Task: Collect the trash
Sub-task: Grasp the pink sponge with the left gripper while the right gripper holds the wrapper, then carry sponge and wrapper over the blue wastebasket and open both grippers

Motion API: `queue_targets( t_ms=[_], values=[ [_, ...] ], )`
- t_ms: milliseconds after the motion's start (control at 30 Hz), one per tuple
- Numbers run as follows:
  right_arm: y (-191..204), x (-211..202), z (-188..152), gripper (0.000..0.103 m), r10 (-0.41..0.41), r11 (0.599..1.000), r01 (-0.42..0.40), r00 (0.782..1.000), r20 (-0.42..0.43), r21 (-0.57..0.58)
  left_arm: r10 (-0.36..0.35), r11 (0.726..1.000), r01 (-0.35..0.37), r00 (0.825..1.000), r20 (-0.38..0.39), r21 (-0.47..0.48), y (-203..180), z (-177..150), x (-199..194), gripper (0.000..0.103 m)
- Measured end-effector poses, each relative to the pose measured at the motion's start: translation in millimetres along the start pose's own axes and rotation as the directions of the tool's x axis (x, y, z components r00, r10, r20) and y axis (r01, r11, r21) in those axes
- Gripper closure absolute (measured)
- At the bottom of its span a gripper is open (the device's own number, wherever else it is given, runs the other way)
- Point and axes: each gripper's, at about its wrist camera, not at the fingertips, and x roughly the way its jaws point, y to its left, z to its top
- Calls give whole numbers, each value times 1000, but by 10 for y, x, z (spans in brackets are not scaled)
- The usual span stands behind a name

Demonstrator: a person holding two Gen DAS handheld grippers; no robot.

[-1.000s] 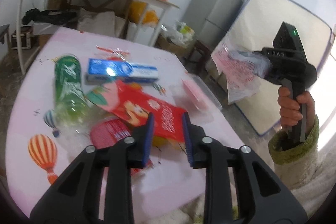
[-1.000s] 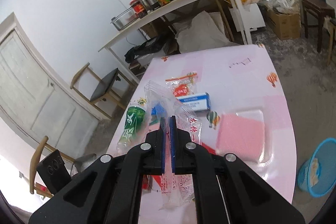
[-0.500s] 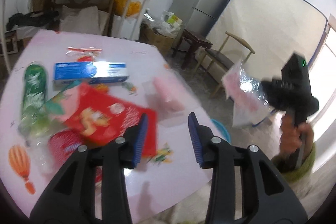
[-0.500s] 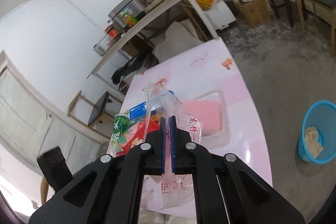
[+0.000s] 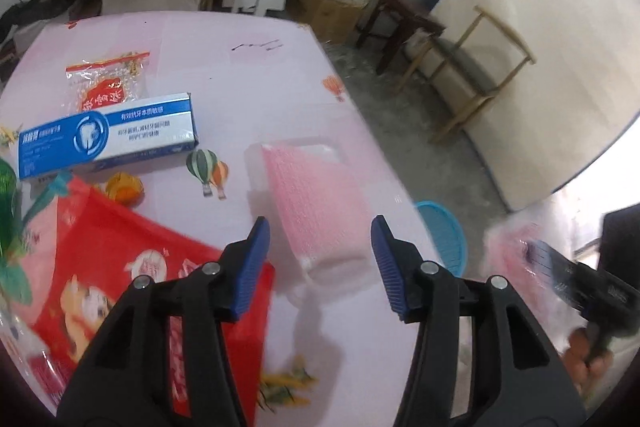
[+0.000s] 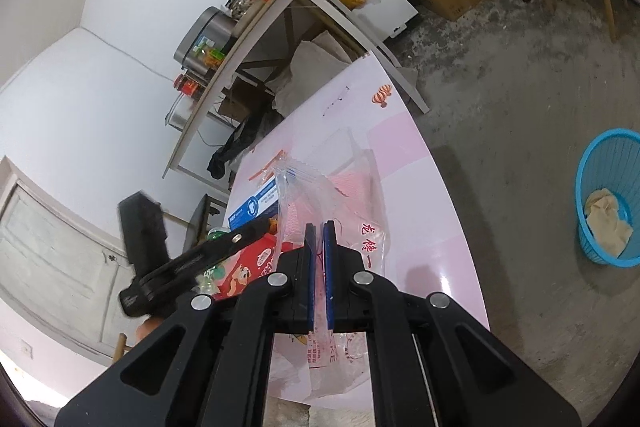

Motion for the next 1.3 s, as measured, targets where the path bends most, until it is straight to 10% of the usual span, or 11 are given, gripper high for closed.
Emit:
queue_targets(
  t_ms=[500, 1000, 1300],
  values=[
    [-279, 266, 87, 99, -3, 998, 5, 999, -35, 55, 80, 992, -92, 989, 122, 89, -97, 5, -113, 103],
    [-221, 196, 105, 99, 3, 999, -3, 1000, 0, 43, -48, 958, -45, 949, 311, 283, -607, -20, -766, 103],
    [-584, -685, 186, 99, -110, 990, 91, 975, 195, 105, -237, 902, 106, 932, 275, 419, -1455, 67, -823, 103]
  ],
)
